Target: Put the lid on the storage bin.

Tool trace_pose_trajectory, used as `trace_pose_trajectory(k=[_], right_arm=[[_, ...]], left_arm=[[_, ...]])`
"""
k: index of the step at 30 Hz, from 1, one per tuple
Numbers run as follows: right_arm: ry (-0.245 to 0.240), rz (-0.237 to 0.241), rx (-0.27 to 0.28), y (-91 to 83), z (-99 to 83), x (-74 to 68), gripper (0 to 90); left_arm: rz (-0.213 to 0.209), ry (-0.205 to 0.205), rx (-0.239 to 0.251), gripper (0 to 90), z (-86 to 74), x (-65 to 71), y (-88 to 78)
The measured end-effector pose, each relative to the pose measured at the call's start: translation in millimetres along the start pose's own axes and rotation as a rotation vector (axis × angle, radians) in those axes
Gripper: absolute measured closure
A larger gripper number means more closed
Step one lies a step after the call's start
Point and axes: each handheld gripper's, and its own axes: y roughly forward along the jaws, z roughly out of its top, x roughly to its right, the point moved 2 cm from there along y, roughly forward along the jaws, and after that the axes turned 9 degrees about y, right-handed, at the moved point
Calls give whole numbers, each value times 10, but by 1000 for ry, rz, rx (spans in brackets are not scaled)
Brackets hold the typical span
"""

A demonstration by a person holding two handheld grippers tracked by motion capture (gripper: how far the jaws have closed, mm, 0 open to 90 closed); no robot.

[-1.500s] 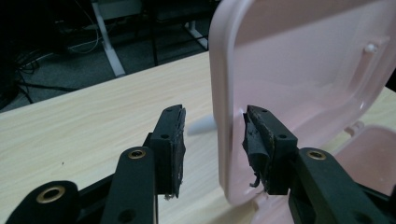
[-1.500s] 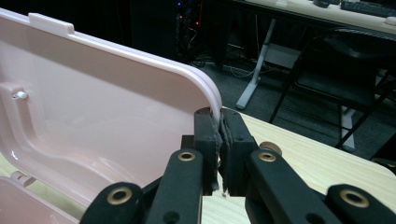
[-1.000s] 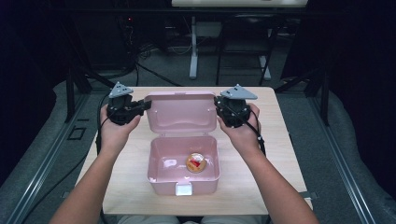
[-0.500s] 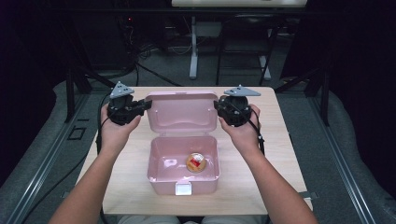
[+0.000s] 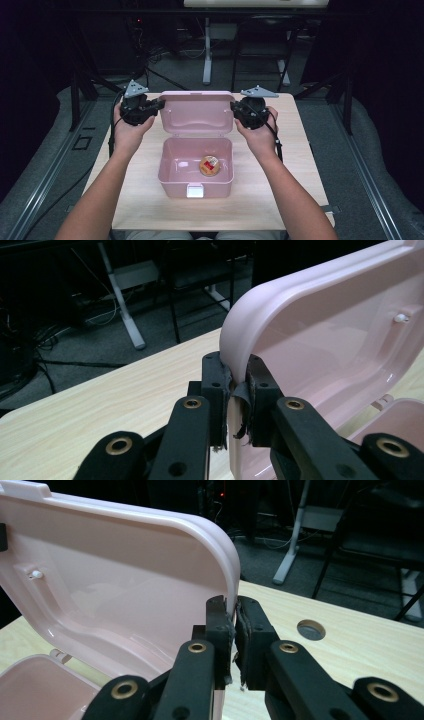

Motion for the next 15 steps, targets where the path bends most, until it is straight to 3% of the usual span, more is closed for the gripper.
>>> trace_pose_trajectory(k=[8,15], right_arm=[[-10,12,4,-42,-25,-17,833],[-22,36,11,-118,-50,-61,785]], left_arm=[[-12,-13,12,821,-32,-7,-20],[-58,-43,35,800,-69,12,-126]])
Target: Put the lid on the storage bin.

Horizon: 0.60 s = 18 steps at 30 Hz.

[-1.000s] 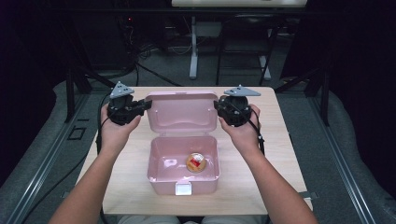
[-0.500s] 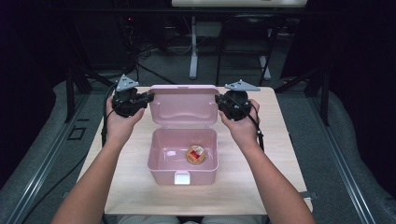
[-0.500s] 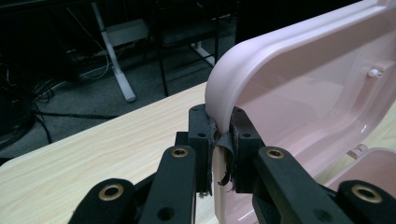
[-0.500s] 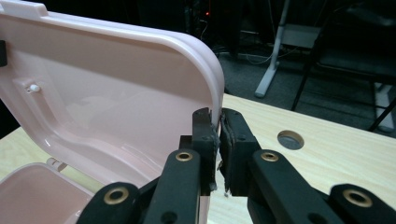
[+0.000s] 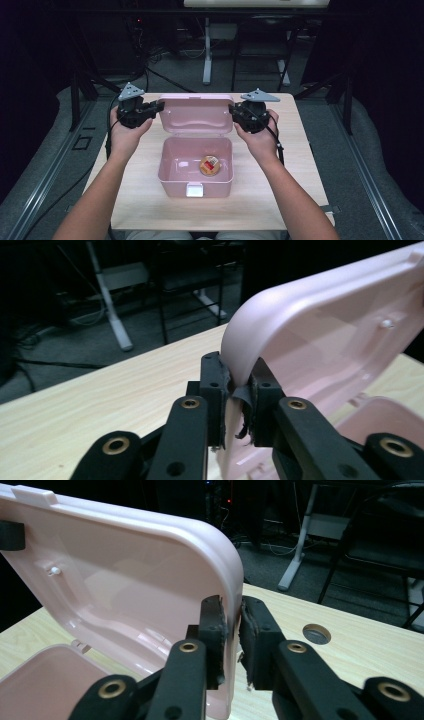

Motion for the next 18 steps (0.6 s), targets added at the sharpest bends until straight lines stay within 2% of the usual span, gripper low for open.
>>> trace_pose_trajectory(k=[5,10,18], right_arm=[[-16,16,3,-73,-40,-45,774],[-19,22,-6,-113,-50,-57,770],[6,56,-31,-139,-61,-29,761]], left_arm=[[-25,2,9,774,-29,47,-88],[-32,6,1,762,-39,78,-140],[-53,-8,-10,752,-63,86,-179]])
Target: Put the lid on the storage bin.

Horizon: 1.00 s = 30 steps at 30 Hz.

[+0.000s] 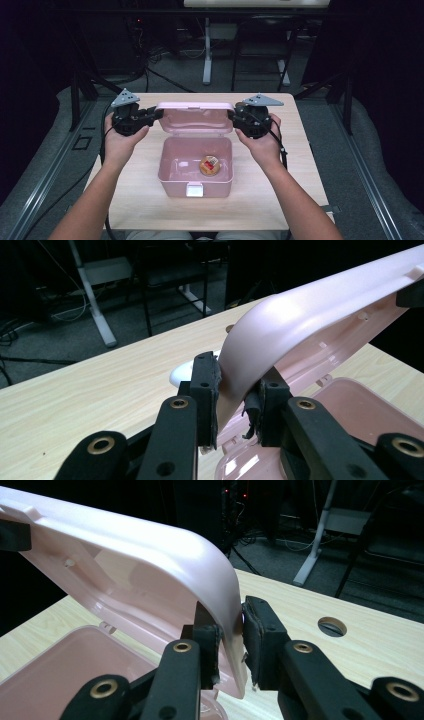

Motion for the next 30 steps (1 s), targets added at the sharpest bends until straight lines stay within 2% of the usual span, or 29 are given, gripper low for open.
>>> trace_pose_trajectory(k=[6,23,30], right_arm=[[-14,2,-11,-36,-21,-15,758],[-29,17,-28,-143,-103,-29,752],[1,30,-33,-111,-77,10,749]], left_arm=[[-14,-10,-5,745,-16,6,-36],[-31,8,-24,711,-58,71,-155],[-13,11,-23,711,-43,87,-142]])
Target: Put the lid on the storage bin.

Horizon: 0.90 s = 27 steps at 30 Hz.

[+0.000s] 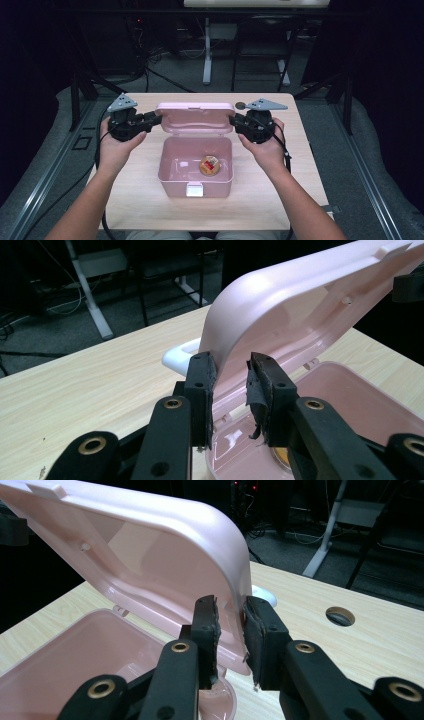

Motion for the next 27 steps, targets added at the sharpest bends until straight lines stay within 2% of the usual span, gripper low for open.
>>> trace_pose_trajectory(k=[12,27], right_arm=[[-13,26,12,-94,-111,-49,734],[-45,52,-7,-236,-326,-123,718]], left_arm=[[-29,17,18,700,-112,96,-141],[-59,16,18,679,-282,224,-281]])
